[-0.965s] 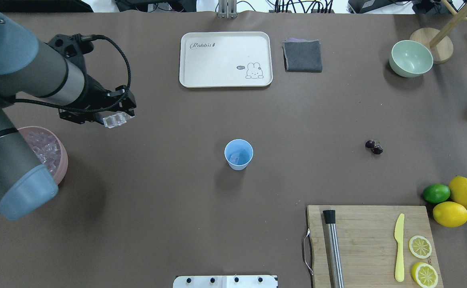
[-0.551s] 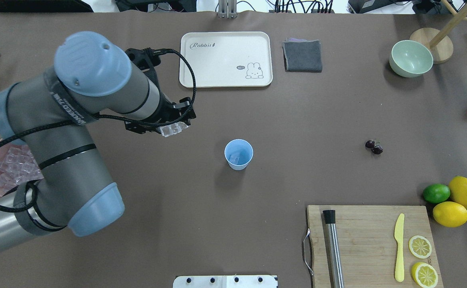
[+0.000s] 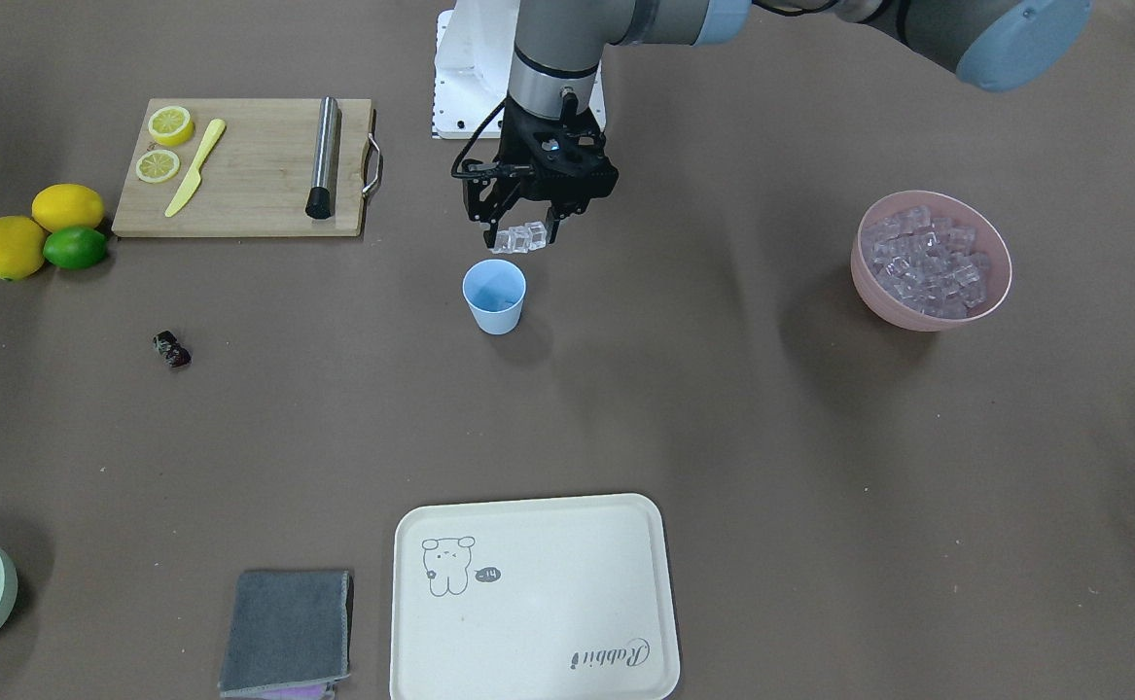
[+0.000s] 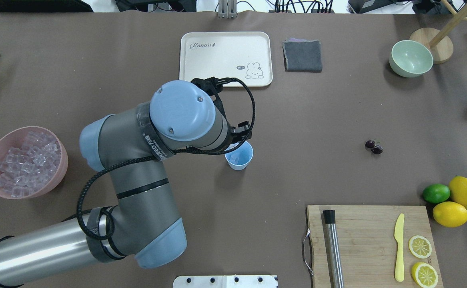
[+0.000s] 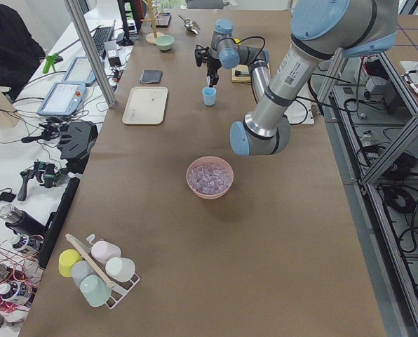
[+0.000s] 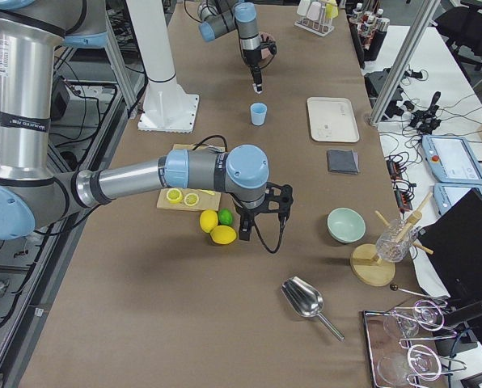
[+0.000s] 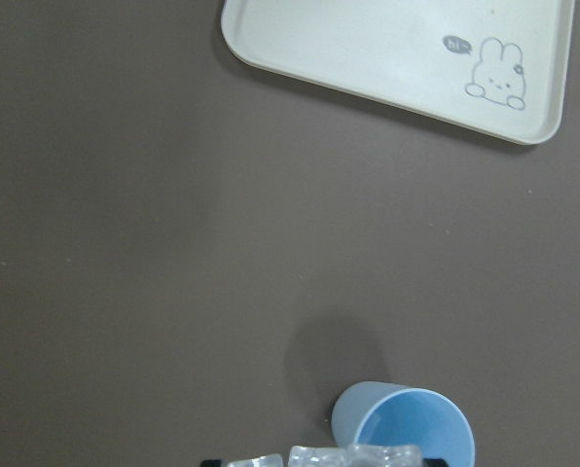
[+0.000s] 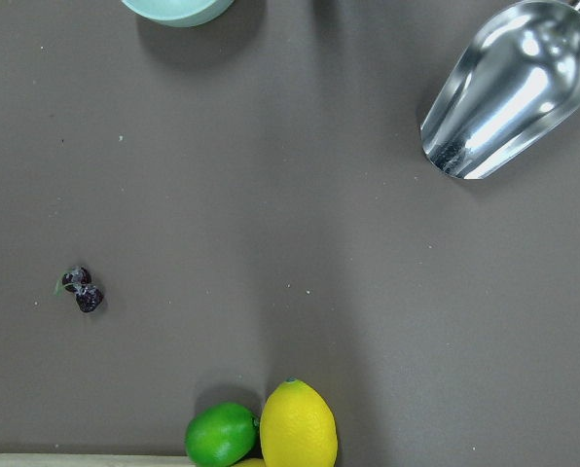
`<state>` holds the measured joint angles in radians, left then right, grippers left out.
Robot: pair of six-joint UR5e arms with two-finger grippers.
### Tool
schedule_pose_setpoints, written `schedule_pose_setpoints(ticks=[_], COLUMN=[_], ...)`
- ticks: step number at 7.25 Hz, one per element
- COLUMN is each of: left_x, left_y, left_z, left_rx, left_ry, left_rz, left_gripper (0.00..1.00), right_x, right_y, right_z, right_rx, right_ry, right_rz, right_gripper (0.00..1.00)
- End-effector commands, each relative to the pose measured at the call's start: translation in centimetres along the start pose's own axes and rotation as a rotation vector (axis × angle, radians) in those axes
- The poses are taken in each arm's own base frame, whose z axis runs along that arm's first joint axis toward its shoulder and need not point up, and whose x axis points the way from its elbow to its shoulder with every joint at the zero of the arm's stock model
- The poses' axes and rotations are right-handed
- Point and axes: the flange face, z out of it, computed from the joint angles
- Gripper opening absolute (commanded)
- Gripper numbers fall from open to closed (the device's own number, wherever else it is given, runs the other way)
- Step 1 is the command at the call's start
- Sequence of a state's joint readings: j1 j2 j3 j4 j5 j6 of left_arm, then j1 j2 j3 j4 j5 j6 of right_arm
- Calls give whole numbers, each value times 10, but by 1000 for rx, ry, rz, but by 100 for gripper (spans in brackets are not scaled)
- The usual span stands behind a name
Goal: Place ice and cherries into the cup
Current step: 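Carry the ice cube with the left gripper over the blue cup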
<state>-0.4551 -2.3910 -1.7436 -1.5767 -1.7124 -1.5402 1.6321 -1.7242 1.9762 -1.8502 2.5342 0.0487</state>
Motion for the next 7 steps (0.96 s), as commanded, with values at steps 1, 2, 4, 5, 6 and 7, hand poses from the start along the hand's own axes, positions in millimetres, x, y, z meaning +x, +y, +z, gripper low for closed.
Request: schedule_pose_setpoints(ticks=[1, 2, 4, 5, 6, 7], left_x=[24, 24, 22, 22, 21, 18], left_y=[3, 3, 1, 1, 1, 2], left_z=[25, 31, 43, 45, 46, 48], left_rx=[16, 15, 15, 15, 15, 14], left_ry=[4, -8, -5, -6, -9, -16], left_rz=[0, 0, 1, 1, 1, 3], left_gripper=[11, 11, 13, 22, 38, 67], right_x=[0, -1, 0, 0, 0, 0], right_y=[-1, 0, -1, -1, -1, -1], right_z=[0, -1, 0, 0, 0, 0], right_rx=[0, 1, 0, 0, 1, 0], right_ry=[0, -1, -1, 0, 0, 0], right_rz=[1, -2, -1, 1, -1, -1], right_gripper=[100, 100, 100, 100, 100, 100])
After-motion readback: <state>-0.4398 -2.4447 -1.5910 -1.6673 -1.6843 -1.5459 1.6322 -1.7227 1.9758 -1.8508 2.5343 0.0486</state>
